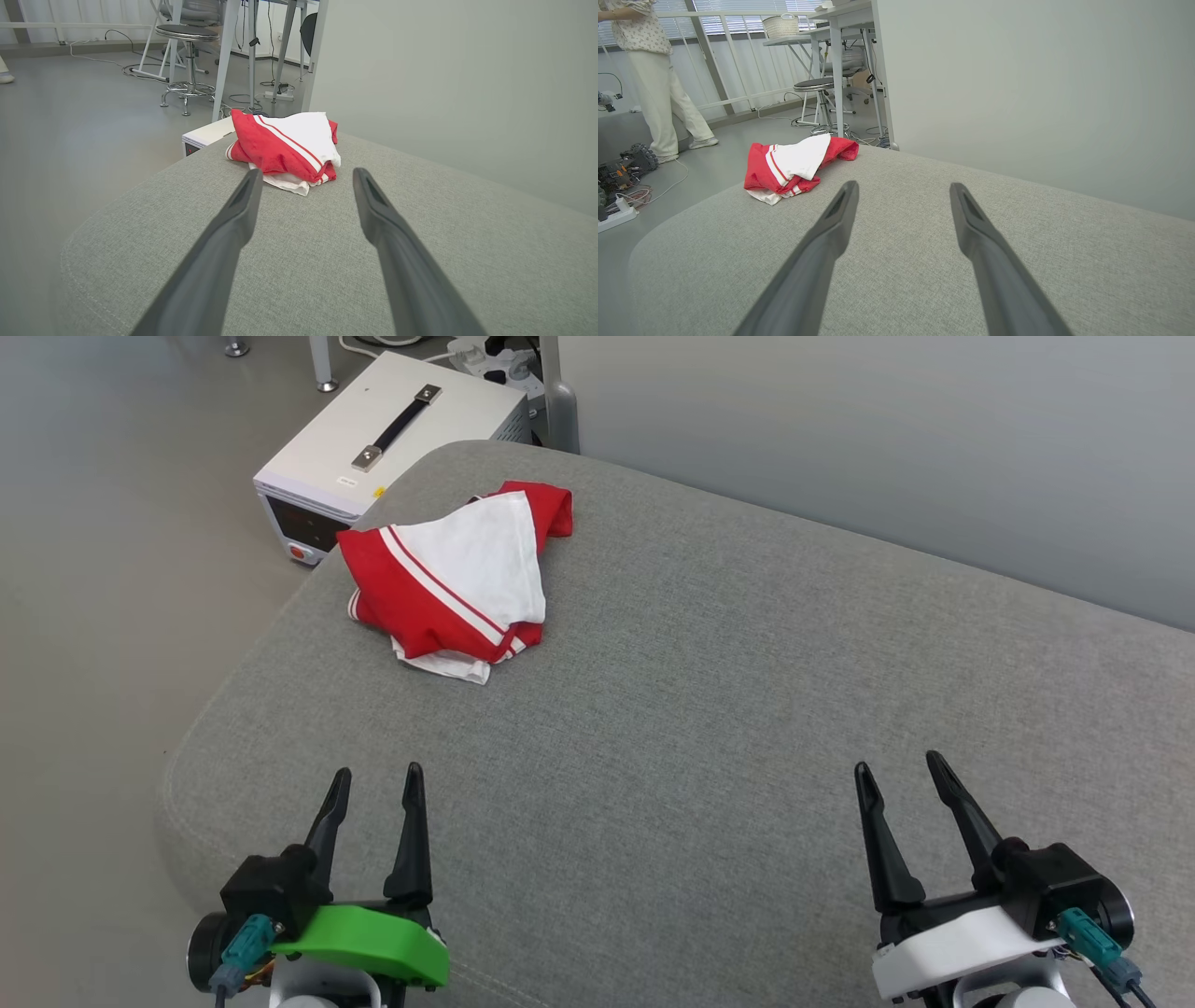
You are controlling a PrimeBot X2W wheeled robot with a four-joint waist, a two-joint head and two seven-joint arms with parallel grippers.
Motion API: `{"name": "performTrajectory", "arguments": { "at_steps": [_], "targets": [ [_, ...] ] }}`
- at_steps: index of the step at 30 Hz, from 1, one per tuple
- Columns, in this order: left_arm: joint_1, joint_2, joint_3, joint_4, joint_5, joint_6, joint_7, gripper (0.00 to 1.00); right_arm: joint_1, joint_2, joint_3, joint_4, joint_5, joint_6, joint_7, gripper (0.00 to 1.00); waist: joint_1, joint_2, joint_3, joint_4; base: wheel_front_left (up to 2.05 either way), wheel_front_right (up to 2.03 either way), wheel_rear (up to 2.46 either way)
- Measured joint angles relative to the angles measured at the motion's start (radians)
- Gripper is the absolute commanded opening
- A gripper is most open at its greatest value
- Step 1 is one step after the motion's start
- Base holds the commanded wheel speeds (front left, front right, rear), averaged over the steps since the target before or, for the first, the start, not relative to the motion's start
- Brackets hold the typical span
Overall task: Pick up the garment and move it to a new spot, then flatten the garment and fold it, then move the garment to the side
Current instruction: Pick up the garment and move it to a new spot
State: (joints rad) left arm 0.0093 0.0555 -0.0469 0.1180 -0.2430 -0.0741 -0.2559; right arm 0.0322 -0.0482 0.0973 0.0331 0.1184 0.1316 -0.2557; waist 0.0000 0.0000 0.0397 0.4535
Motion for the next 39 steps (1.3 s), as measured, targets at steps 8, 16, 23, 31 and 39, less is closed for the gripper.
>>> {"name": "performTrajectory", "arguments": {
  "at_steps": [8, 16, 23, 31, 39],
  "targets": [
    [0.0, 0.0, -0.001, -0.002, 0.0, 0.0, 0.0, 1.0, -0.002, 0.0, 0.002, 0.002, 0.0, 0.0, 0.0, 1.0, 0.0, 0.0, 0.014, 0.005, 0.0, 0.0, 0.0],
    [-0.023, 0.0, 0.024, 0.026, -0.004, 0.001, 0.0, 1.0, -0.022, 0.0, 0.003, -0.012, -0.022, 0.0, 0.0, 1.0, 0.0, 0.0, 0.05, -0.016, 0.0, 0.0, 0.0],
    [-0.253, 0.055, 0.028, 0.199, -0.001, -0.04, 0.004, 1.0, -0.067, 0.001, 0.007, -0.054, -0.088, 0.0, 0.0, 1.0, 0.0, 0.0, 0.141, -0.05, 0.0, 0.0, 0.0],
    [-0.61, 0.247, -0.046, 0.405, -0.09, -0.052, 0.268, 1.0, -0.118, -0.026, 0.02, -0.108, -0.114, 0.0, 0.0, 1.0, 0.0003, 0.0, 0.268, -0.108, 0.0, 0.0, 0.0],
    [-0.819, 0.44, -0.213, 0.56, -0.416, -0.054, 0.657, 1.0, -0.156, -0.028, 0.043, -0.129, -0.125, 0.0, 0.0, 1.0, 0.0003, 0.0, 0.397, -0.213, 0.0, 0.0, 0.0]
  ]
}}
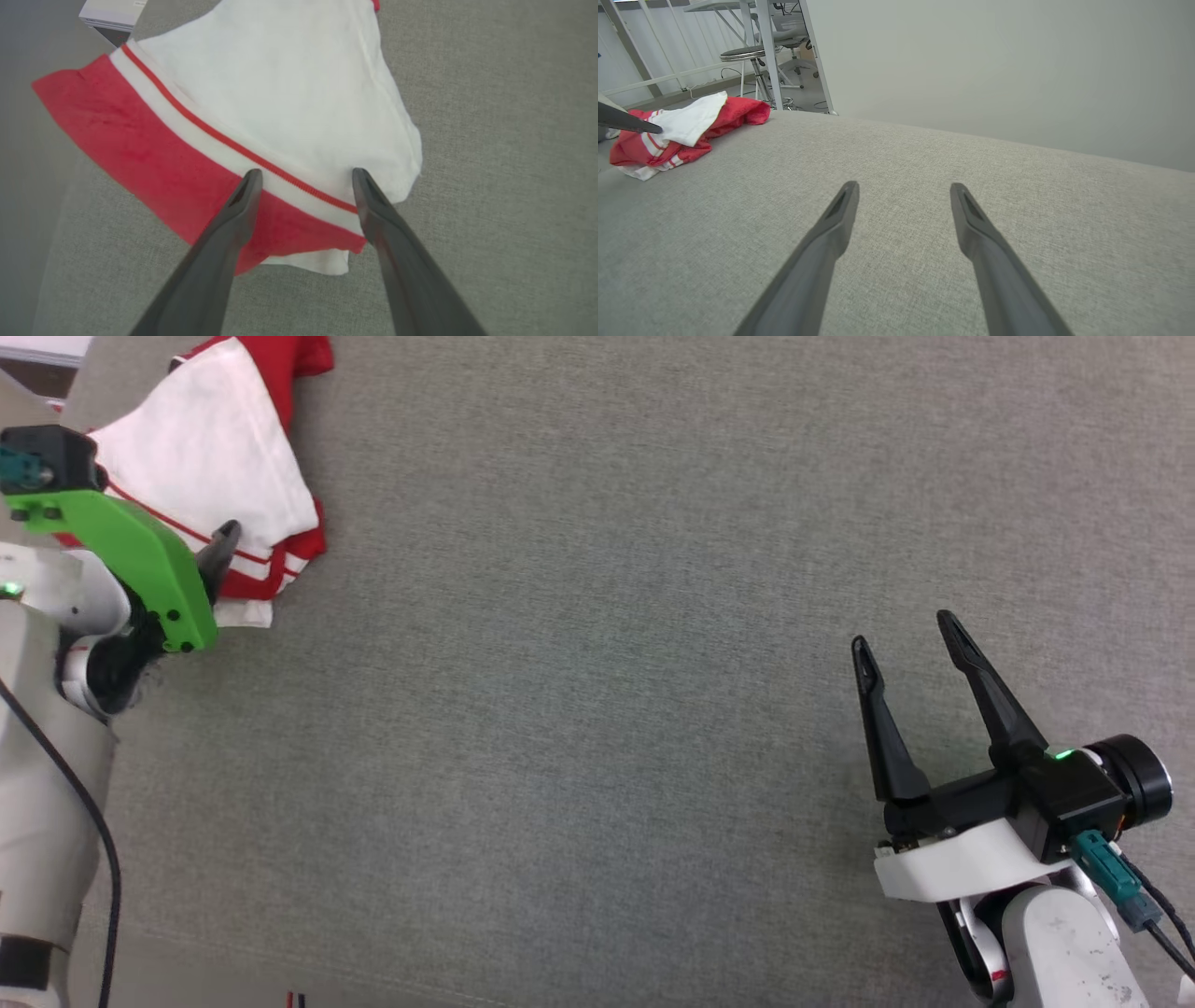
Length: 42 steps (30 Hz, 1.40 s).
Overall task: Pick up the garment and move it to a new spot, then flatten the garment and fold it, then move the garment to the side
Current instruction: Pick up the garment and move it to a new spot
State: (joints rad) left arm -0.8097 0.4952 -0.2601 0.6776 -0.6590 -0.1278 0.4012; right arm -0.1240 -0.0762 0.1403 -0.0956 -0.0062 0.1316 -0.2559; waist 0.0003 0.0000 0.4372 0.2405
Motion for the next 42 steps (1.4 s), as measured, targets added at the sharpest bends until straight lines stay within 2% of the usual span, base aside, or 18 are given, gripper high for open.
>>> {"name": "performTrajectory", "arguments": {
  "at_steps": [4, 8, 9, 10, 17, 21, 26, 32, 38, 42],
  "targets": [
    [-0.031, 0.044, -0.024, 0.049, -0.072, 0.0, 0.041, 1.0, -0.003, 0.006, -0.021, 0.0, -0.015, 0.0, 0.0, 1.0, 0.0, 0.0, 0.036, -0.043, 0.0, 0.0, 0.0],
    [-0.034, 0.068, -0.042, 0.096, -0.098, 0.0, 0.048, 1.0, -0.003, 0.009, -0.021, 0.0, -0.016, 0.0, 0.0, 1.0, -0.0001, 0.0, 0.064, -0.076, 0.0, 0.0, 0.0],
    [-0.038, 0.073, -0.046, 0.106, -0.107, 0.0, 0.049, 0.29, -0.003, 0.01, -0.019, 0.0, -0.016, 0.0, 0.0, 1.0, -0.0001, 0.0001, 0.07, -0.083, 0.0, 0.0, 0.0],
    [-0.041, 0.076, -0.049, 0.114, -0.119, 0.0, 0.049, 0.0, -0.003, 0.011, -0.019, 0.001, -0.016, 0.0, 0.0, 1.0, -0.0001, 0.0001, 0.073, -0.087, 0.0, 0.0, 0.0],
    [-0.051, 0.089, -0.082, 0.146, -0.142, 0.0, -0.029, 0.0, -0.003, 0.016, -0.015, 0.019, -0.016, 0.0, 0.0, 1.0, -0.0002, 0.0, 0.063, -0.094, 0.0, 0.0, 0.0],
    [-0.05, 0.091, -0.105, 0.142, -0.13, 0.0, -0.141, 0.0, -0.003, 0.017, -0.017, 0.037, -0.015, 0.0, 0.0, 1.0, -0.0002, 0.0, 0.026, -0.085, 0.0, 0.0, 0.0],
    [-0.05, 0.126, -0.126, 0.091, -0.084, 0.0, -0.321, 0.0, 0.002, 0.022, -0.022, 0.06, 0.0, 0.0, 0.0, 1.0, -0.0003, 0.0, -0.037, -0.08, 0.0, 0.0, 0.0],
    [-0.049, 0.164, -0.162, -0.011, 0.005, 0.0, -0.45, 0.0, 0.026, 0.025, -0.04, 0.075, 0.039, 0.0, 0.0, 1.0, -0.0003, 0.0, -0.12, -0.078, 0.0, 0.0, 0.0],
    [-0.047, 0.156, -0.222, -0.159, 0.063, 0.006, -0.469, 0.0, 0.043, 0.027, -0.067, 0.079, 0.064, 0.0, 0.0, 1.0, -0.0004, 0.0, -0.197, -0.082, 0.0, 0.0, 0.0],
    [-0.034, 0.112, -0.271, -0.262, 0.073, 0.013, -0.427, 0.0, 0.049, 0.027, -0.086, 0.08, 0.072, 0.0, 0.0, 1.0, -0.0003, 0.0, -0.237, -0.095, 0.0, 0.0, 0.0]
  ]
}}
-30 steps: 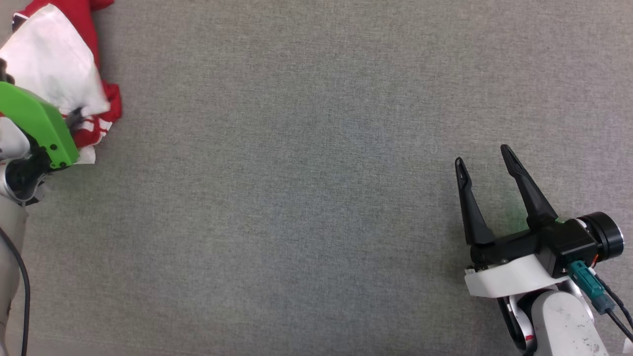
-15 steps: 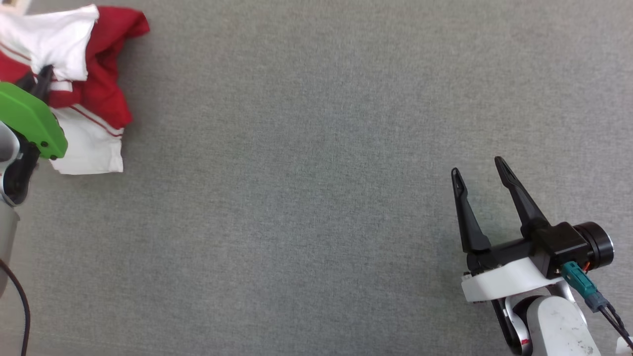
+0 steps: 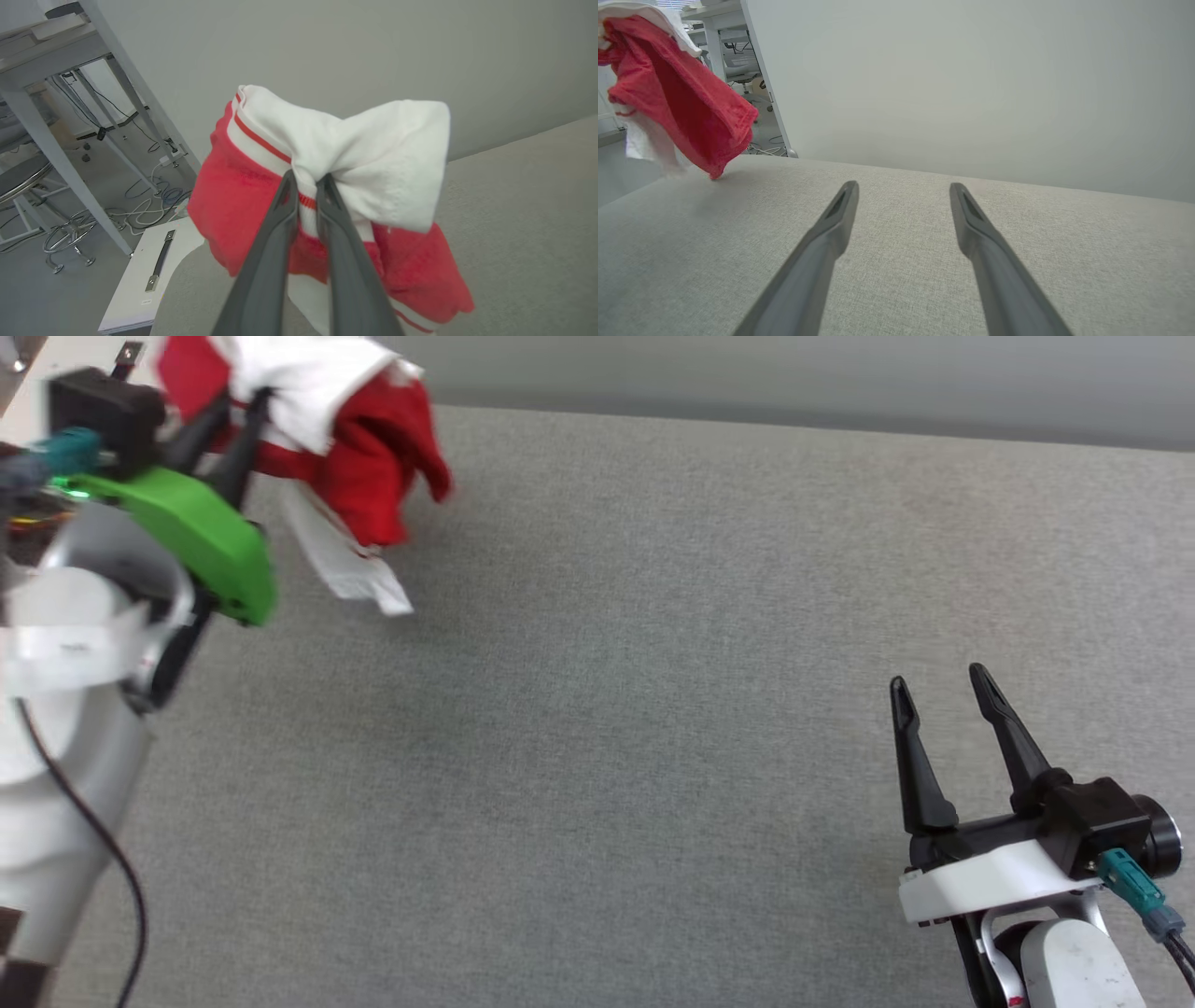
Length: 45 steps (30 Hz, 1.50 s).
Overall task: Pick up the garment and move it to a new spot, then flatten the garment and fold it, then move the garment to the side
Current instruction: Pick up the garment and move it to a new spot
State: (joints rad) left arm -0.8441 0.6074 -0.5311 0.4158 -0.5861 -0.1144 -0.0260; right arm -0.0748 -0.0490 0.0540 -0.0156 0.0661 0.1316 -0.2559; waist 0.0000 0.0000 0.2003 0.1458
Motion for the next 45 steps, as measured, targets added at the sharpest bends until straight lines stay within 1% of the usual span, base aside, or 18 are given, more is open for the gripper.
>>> {"name": "performTrajectory", "arguments": {
  "at_steps": [3, 5, 10, 14, 18, 20, 21, 22, 23, 27, 29, 34, 39, 41, 43, 45],
  "targets": [
    [0.019, -0.042, -0.048, -0.061, 0.011, 0.001, 0.026, 0.0, 0.011, 0.001, -0.019, 0.001, 0.001, 0.0, 0.0, 1.0, 0.0, 0.0, -0.015, -0.022, 0.0, 0.0, 0.0],
    [0.03, -0.081, -0.081, -0.086, 0.015, 0.004, 0.037, 0.0, 0.013, 0.0, -0.036, 0.002, 0.002, 0.0, 0.0, 1.0, 0.0, 0.0, -0.02, -0.04, 0.0, 0.0, 0.0],
    [0.056, -0.219, -0.176, -0.098, 0.045, 0.014, 0.04, 0.0, 0.013, 0.001, -0.096, 0.007, 0.009, 0.0, 0.0, 1.0, 0.0, 0.0, -0.028, -0.093, 0.0, 0.0, 0.0],
    [0.098, -0.349, -0.28, -0.021, 0.068, 0.014, 0.03, 0.0, 0.012, 0.0, -0.15, 0.018, 0.016, 0.0, 0.0, 1.0, 0.0, 0.0, -0.029, -0.142, 0.0, 0.0, 0.0],
    [0.146, -0.456, -0.375, 0.094, 0.083, 0.009, 0.013, 0.0, 0.01, 0.0, -0.167, 0.027, 0.019, 0.0, 0.0, 1.0, 0.0, 0.0001, -0.026, -0.194, 0.0, 0.0, 0.0],
    [0.166, -0.492, -0.412, 0.148, 0.084, 0.003, 0.0, 0.0, 0.01, 0.0, -0.17, 0.03, 0.02, 0.0, 0.0, 1.0, 0.0, 0.0001, -0.023, -0.217, 0.0, 0.0, 0.0],
    [0.173, -0.507, -0.432, 0.176, 0.084, 0.0, -0.007, 0.31, 0.01, 0.0, -0.171, 0.031, 0.022, 0.0, 0.0, 1.0, 0.0, 0.0001, -0.021, -0.23, 0.0, 0.0, 0.0],
    [0.177, -0.517, -0.446, 0.197, 0.084, -0.001, -0.013, 0.93, 0.01, 0.0, -0.17, 0.033, 0.025, 0.0, 0.0, 1.0, 0.0, 0.0001, -0.02, -0.239, 0.0, 0.0, 0.0],
    [0.179, -0.525, -0.463, 0.221, 0.084, -0.001, -0.022, 1.0, 0.01, 0.0, -0.171, 0.035, 0.027, 0.0, 0.0, 1.0, 0.0, 0.0001, -0.019, -0.25, 0.0, 0.0, 0.0],
    [0.187, -0.548, -0.509, 0.272, 0.082, -0.009, -0.062, 1.0, 0.011, 0.0, -0.164, 0.048, 0.031, 0.0, 0.0, 1.0, 0.0, 0.0001, -0.014, -0.276, 0.0, 0.0, 0.0],
    [0.187, -0.552, -0.519, 0.285, 0.069, -0.01, -0.087, 1.0, 0.011, 0.0, -0.164, 0.056, 0.032, 0.0, 0.0, 1.0, 0.0, 0.0001, -0.016, -0.276, 0.0, 0.0, 0.0],
    [0.185, -0.553, -0.518, 0.292, 0.034, -0.011, -0.161, 1.0, 0.013, 0.0, -0.164, 0.07, 0.031, 0.0, 0.0, 1.0, 0.0, 0.0, -0.028, -0.25, 0.0, 0.0, 0.0],
    [0.182, -0.552, -0.467, 0.277, 0.0, -0.007, -0.207, 1.0, 0.028, 0.0, -0.171, 0.076, 0.025, 0.0, 0.0, 1.0, 0.0, 0.0001, -0.058, -0.204, 0.0, 0.0, 0.0],
    [0.182, -0.538, -0.437, 0.255, -0.01, 0.006, -0.217, 1.0, 0.041, 0.0, -0.172, 0.079, 0.021, 0.0, 0.0, 1.0, 0.0, 0.0, -0.073, -0.182, 0.0, 0.0, 0.0],
    [0.184, -0.51, -0.4, 0.226, -0.013, 0.025, -0.223, 1.0, 0.051, 0.0, -0.173, 0.079, 0.016, 0.0, 0.0, 1.0, 0.0, 0.0, -0.088, -0.162, 0.0, 0.0, 0.0],
    [0.193, -0.47, -0.35, 0.185, -0.017, 0.052, -0.229, 1.0, 0.06, 0.001, -0.174, 0.078, 0.015, 0.0, 0.0, 1.0, 0.0, 0.0, -0.108, -0.142, 0.0, 0.0, 0.0]
  ]
}}
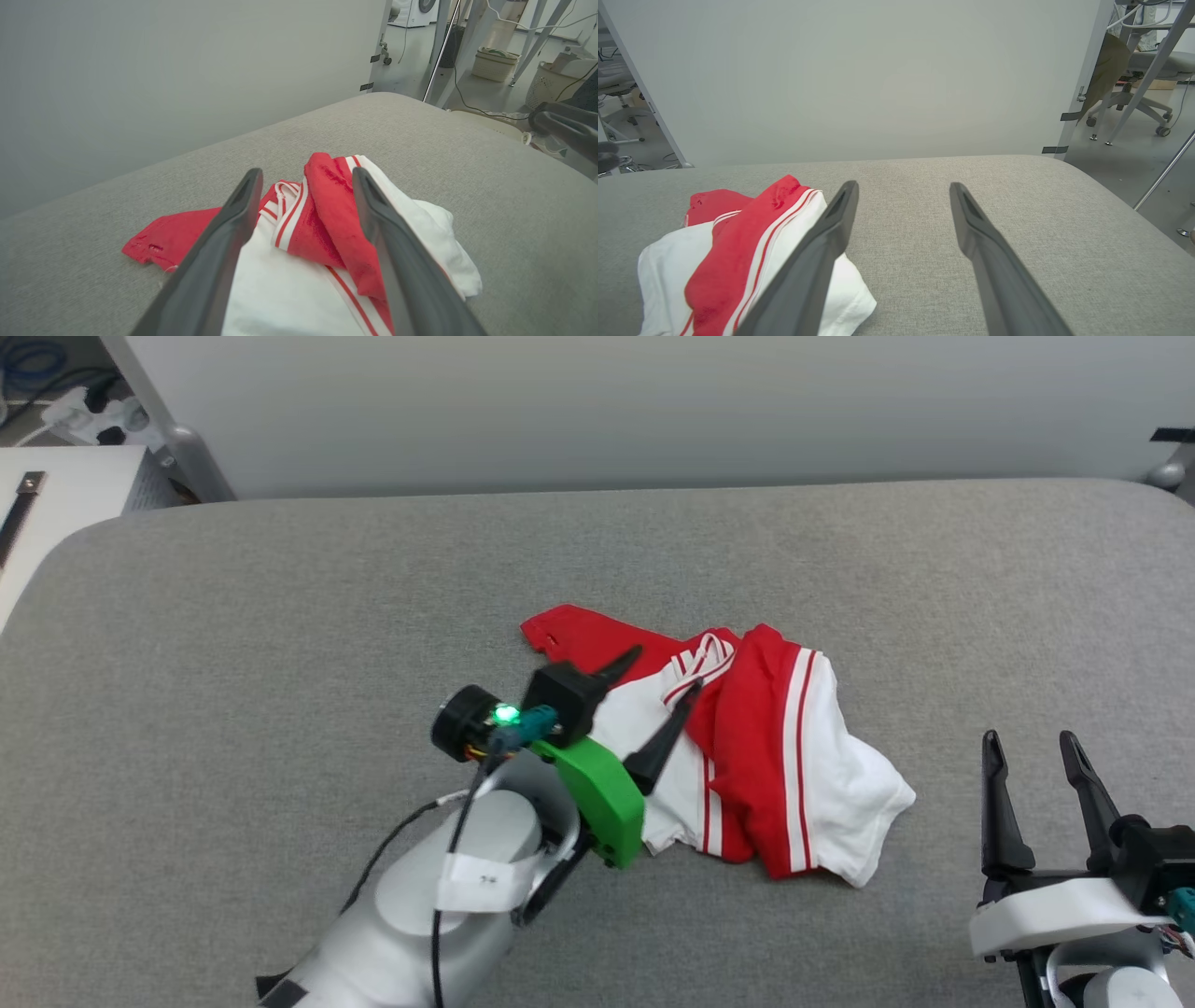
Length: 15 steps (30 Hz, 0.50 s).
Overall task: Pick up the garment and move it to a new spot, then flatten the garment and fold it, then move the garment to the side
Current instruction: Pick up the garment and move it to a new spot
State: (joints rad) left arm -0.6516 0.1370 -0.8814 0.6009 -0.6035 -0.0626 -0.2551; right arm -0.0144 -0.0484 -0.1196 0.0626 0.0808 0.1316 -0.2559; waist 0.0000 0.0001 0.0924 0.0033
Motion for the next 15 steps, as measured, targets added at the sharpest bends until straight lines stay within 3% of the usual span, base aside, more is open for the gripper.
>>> {"name": "performTrajectory", "arguments": {
  "at_steps": [7, 15],
  "targets": [
    [0.173, 0.121, 0.216, -0.206, 0.011, 0.077, -0.001, 1.0, 0.036, 0.0, -0.007, -0.009, -0.008, 0.0, 0.0, 1.0, 0.0, 0.0, -0.053, 0.057, 0.0, 0.0, 0.0],
    [0.403, 0.121, 0.402, -0.353, 0.094, 0.1, -0.001, 1.0, 0.064, 0.0, 0.001, -0.027, -0.007, 0.0, 0.0, 1.0, 0.0, 0.0, -0.083, 0.083, 0.0, 0.0, 0.0]
  ]
}}
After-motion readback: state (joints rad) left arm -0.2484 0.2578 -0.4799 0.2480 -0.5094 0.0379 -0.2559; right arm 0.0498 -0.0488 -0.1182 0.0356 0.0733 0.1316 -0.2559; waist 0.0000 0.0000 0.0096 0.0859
